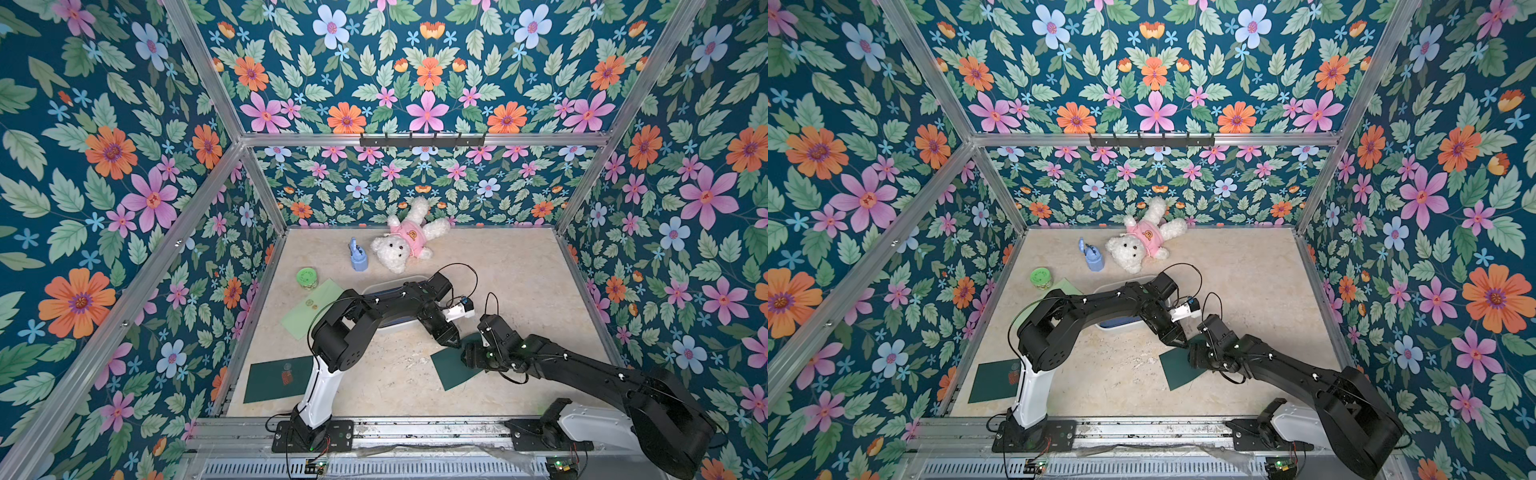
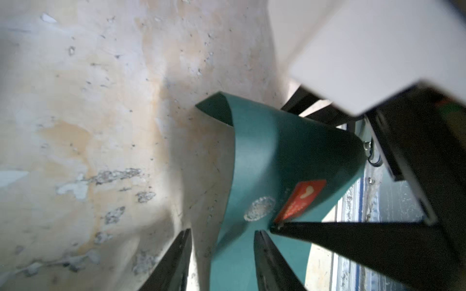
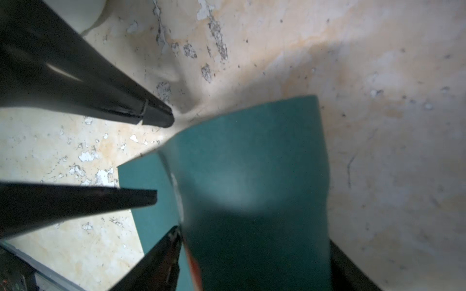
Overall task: Put the sealed envelopes into the storage box
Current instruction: Pick up the envelope from the center of the board.
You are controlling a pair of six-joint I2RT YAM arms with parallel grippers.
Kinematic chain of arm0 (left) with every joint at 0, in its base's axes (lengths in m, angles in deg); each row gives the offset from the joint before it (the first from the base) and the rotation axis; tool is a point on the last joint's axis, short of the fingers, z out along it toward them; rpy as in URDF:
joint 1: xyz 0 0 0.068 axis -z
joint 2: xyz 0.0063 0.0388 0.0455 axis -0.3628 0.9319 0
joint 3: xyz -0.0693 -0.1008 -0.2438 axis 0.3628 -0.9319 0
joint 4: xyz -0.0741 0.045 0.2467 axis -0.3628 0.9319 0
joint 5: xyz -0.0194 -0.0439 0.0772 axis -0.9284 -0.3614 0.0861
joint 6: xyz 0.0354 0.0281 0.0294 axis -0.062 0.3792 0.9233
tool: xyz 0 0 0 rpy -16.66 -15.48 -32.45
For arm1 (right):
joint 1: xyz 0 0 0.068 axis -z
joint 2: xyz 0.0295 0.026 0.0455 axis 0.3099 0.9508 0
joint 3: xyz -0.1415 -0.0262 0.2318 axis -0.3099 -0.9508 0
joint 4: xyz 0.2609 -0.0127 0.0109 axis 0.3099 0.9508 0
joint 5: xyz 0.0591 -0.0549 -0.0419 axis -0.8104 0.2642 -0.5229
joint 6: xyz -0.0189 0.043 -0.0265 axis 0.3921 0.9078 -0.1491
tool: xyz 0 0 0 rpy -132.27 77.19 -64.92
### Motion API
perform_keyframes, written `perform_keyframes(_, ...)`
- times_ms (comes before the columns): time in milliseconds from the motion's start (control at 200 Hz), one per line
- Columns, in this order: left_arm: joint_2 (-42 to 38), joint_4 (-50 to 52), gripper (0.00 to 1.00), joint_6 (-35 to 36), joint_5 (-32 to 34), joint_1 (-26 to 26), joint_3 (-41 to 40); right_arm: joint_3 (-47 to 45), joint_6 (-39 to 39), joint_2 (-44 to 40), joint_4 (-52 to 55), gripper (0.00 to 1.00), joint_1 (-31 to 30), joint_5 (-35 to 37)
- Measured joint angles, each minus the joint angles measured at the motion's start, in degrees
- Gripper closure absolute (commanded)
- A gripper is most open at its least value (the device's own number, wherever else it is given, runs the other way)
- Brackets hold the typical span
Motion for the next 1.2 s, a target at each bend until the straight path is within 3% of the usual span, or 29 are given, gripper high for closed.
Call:
perform_keyframes(205,1.5,0.9,0.51,1.4,-2.3,0.2,0.5,0.0,-0.2,-0.1,-0.1,0.22,-0.1,0.0)
perform_keyframes(315,1.7,1.9,0.57,2.0,-3.7,0.2,0.1,0.1,-0.2,0.3,-0.2,0.22,-0.1,0.0)
perform_keyframes(615,2.1,5.3,1.0,3.6,-5.6,0.4,1.2,0.6,-0.4,1.0,0.1,0.21,-0.1,0.0)
perform_keyframes(875,0.5,7.9,1.0,2.9,-3.6,0.1,2.8,4.2,-0.2,-0.2,5.7,0.01,-0.1,2.0)
perform_keyframes(1200,-3.1,14.3,1.0,1.3,3.7,-0.8,8.0,18.5,-2.3,-2.0,18.4,0.01,3.6,13.2)
